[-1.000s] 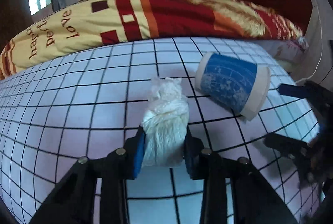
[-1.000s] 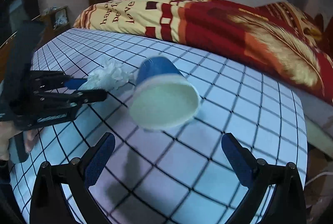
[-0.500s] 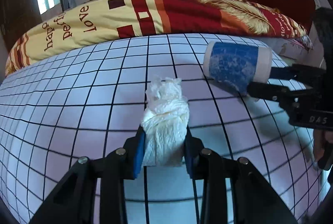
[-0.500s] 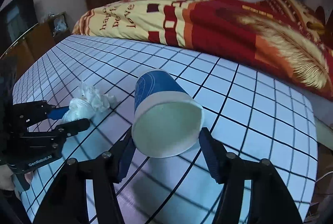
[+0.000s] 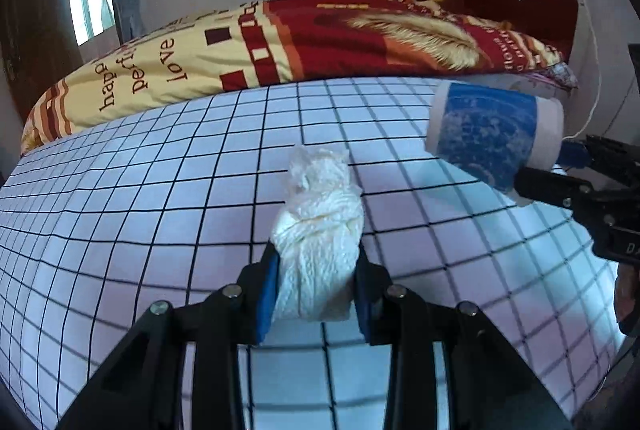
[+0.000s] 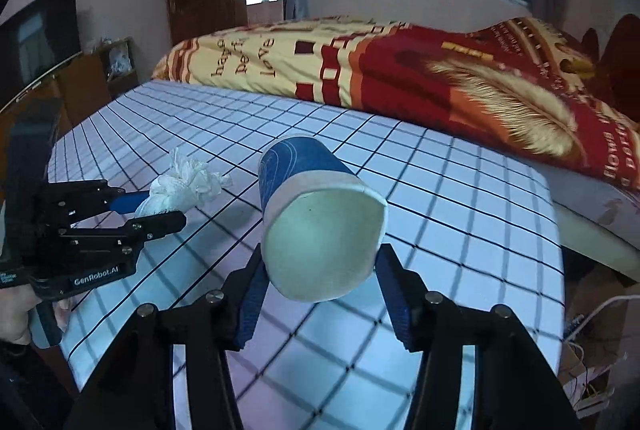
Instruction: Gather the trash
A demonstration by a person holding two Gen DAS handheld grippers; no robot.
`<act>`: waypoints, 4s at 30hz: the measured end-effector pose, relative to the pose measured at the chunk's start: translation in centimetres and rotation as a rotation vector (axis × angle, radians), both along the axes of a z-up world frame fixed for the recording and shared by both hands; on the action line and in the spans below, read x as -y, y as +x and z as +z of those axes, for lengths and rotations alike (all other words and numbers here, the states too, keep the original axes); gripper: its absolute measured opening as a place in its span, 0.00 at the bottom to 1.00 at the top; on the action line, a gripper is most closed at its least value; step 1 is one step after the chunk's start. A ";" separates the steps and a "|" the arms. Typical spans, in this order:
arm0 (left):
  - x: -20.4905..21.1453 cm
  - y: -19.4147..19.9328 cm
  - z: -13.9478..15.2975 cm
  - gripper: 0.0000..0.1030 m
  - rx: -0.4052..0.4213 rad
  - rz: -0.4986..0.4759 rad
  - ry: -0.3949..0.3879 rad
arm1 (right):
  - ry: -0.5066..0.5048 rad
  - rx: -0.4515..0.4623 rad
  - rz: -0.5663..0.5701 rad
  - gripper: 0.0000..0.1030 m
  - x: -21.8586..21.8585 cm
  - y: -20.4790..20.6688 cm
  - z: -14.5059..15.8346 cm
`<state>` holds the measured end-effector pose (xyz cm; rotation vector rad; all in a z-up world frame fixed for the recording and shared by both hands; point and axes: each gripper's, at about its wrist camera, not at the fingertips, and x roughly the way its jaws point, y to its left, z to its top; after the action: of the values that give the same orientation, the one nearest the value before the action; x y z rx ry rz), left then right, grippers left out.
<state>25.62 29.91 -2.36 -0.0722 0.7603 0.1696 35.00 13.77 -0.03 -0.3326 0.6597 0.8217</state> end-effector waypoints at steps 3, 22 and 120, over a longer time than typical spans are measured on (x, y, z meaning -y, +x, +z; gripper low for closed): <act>1.6 -1.6 1.3 0.34 0.031 -0.019 0.006 | 0.027 0.014 -0.027 0.54 2.7 -2.1 1.1; 10.7 -8.7 4.3 0.34 0.107 -0.096 -0.003 | 0.110 0.073 -0.178 0.54 15.2 -12.4 4.6; 42.8 -7.8 -12.2 0.99 -0.245 -0.586 0.024 | -0.219 -0.358 -0.840 1.00 50.4 -19.1 -18.5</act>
<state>17.84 -12.89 -14.58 0.1979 0.9923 -0.3764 15.91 -36.59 -18.51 -0.0770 1.1211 -0.0049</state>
